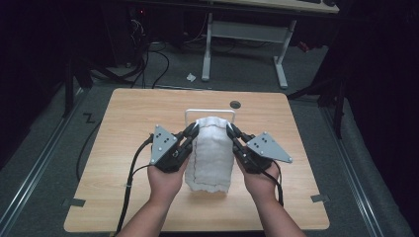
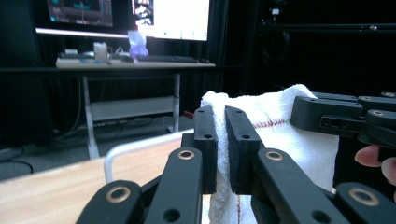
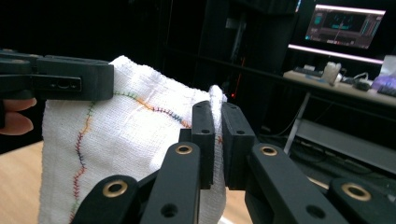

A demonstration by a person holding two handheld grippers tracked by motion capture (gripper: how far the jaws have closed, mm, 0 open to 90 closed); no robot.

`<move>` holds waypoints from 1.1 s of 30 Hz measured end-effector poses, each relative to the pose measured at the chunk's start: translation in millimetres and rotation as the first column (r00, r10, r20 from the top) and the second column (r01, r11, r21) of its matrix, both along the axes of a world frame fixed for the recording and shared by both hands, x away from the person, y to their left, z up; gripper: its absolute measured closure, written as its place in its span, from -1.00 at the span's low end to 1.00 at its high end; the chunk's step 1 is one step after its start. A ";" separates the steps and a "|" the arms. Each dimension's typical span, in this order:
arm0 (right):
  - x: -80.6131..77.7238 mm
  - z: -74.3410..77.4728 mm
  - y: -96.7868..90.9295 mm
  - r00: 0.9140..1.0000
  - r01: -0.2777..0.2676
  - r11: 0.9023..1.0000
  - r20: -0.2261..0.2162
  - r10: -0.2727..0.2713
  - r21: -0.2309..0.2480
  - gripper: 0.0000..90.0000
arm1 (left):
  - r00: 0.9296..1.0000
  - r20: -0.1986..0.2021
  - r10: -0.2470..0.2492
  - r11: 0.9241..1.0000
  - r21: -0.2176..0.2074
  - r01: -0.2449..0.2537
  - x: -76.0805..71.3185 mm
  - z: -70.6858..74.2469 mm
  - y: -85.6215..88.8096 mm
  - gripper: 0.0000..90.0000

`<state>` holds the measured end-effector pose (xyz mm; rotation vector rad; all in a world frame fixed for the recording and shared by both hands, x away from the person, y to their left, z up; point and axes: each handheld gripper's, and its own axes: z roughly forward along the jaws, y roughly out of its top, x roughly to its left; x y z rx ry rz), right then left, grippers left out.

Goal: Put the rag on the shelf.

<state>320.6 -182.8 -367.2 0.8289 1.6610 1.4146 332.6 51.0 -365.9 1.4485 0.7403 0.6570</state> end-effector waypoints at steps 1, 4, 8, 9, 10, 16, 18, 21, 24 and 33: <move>0.7 3.1 0.0 1.000 0.003 1.000 0.004 -0.003 0.000 0.90 | 1.000 0.007 0.001 1.000 0.002 -0.001 0.6 2.8 0.3 0.87; 2.9 11.4 -0.9 1.000 0.005 1.000 0.016 -0.006 0.012 0.90 | 1.000 0.014 0.001 1.000 0.000 -0.001 4.7 9.5 0.8 0.87; 5.8 19.7 -2.1 1.000 0.005 1.000 0.026 -0.005 0.013 0.90 | 1.000 0.020 -0.001 1.000 -0.002 0.001 9.1 16.0 2.1 0.87; 7.9 23.6 -3.5 1.000 0.004 1.000 0.026 -0.005 0.017 0.90 | 1.000 0.021 -0.002 1.000 0.000 0.002 10.6 17.8 2.6 0.87; 7.9 23.6 -3.5 1.000 0.004 1.000 0.026 -0.005 0.017 0.90 | 1.000 0.025 -0.004 1.000 0.002 0.004 12.3 19.6 3.0 0.87; 22.6 35.7 -8.7 1.000 0.008 1.000 0.020 -0.009 0.028 0.90 | 0.999 0.040 -0.026 0.999 0.023 0.025 28.4 34.5 1.2 0.87; 30.4 39.9 -9.8 1.000 0.017 1.000 0.016 -0.018 0.025 0.90 | 0.999 0.048 -0.020 0.999 0.039 0.018 36.4 39.1 -0.6 0.87; 44.9 44.9 -10.5 0.999 0.035 0.999 0.005 -0.035 0.025 0.90 | 0.999 0.045 -0.015 0.999 0.034 0.013 51.5 43.9 -3.6 0.87; 59.0 49.0 -9.3 0.999 0.041 0.999 -0.002 -0.041 0.029 0.90 | 0.999 0.042 0.002 0.999 0.033 -0.004 67.3 48.6 -5.5 0.87; 98.9 62.4 -10.1 0.998 0.055 0.997 -0.018 -0.055 0.045 0.90 | 0.997 0.064 0.036 0.997 0.069 -0.041 105.5 61.1 -9.3 0.87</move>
